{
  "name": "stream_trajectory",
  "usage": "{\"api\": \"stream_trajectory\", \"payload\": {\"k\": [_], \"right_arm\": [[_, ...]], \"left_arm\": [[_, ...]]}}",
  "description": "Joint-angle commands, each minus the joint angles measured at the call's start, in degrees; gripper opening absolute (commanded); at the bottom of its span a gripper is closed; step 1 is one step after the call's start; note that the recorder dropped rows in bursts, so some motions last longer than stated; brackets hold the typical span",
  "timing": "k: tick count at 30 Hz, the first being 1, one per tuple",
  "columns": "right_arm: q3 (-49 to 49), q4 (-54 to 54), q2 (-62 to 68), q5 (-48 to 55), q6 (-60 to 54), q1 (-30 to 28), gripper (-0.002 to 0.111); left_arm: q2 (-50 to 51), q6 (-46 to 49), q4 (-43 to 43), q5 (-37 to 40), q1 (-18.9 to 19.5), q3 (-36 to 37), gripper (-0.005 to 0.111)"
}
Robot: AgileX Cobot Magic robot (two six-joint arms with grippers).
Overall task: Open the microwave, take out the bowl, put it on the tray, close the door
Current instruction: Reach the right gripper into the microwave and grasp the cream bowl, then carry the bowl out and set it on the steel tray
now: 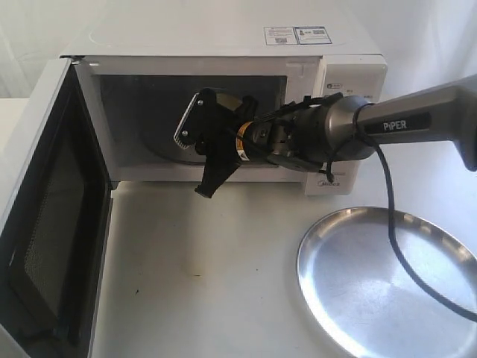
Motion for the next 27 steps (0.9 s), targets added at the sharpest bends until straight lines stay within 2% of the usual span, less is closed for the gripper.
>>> {"api": "stream_trajectory", "payload": {"k": [1, 3, 5, 7, 8, 10, 12, 16, 21, 27], "right_arm": [[1.2, 0.5, -3.6, 0.0, 4.2, 2.2, 0.0], [4.3, 0.5, -7.6, 1.8, 6.5, 5.2, 0.0], [9.1, 0.5, -12.8, 9.1, 13.3, 9.5, 0.0], [14.5, 1.7, -18.4, 21.5, 15.7, 13.6, 0.0], [17.9, 4.2, -21.6, 31.3, 19.3, 15.5, 0.0], [24.0, 3.6, -26.1, 40.6, 26.0, 16.6, 0.0], [31.1, 0.2, -30.1, 44.4, 34.0, 16.5, 0.0], [38.3, -6.9, -33.9, 47.4, 45.9, 16.5, 0.0], [44.8, -11.8, -34.7, 45.9, 52.7, 16.5, 0.0], [47.9, -18.6, -34.6, 46.0, 61.1, 16.5, 0.0]], "left_arm": [[-0.1, 0.0, -0.5, -0.2, -0.2, -0.2, 0.0], [-0.1, 0.0, -0.5, -0.2, -0.2, -0.2, 0.0], [-0.1, 0.0, -0.5, -0.2, -0.2, -0.2, 0.0], [-0.1, 0.0, -0.5, -0.2, -0.2, -0.2, 0.0], [-0.1, 0.0, -0.5, -0.2, -0.2, -0.2, 0.0], [-0.1, 0.0, -0.5, -0.2, -0.2, -0.2, 0.0], [-0.1, 0.0, -0.5, -0.2, -0.2, -0.2, 0.0], [-0.1, 0.0, -0.5, -0.2, -0.2, -0.2, 0.0], [-0.1, 0.0, -0.5, -0.2, -0.2, -0.2, 0.0], [-0.1, 0.0, -0.5, -0.2, -0.2, -0.2, 0.0]]}}
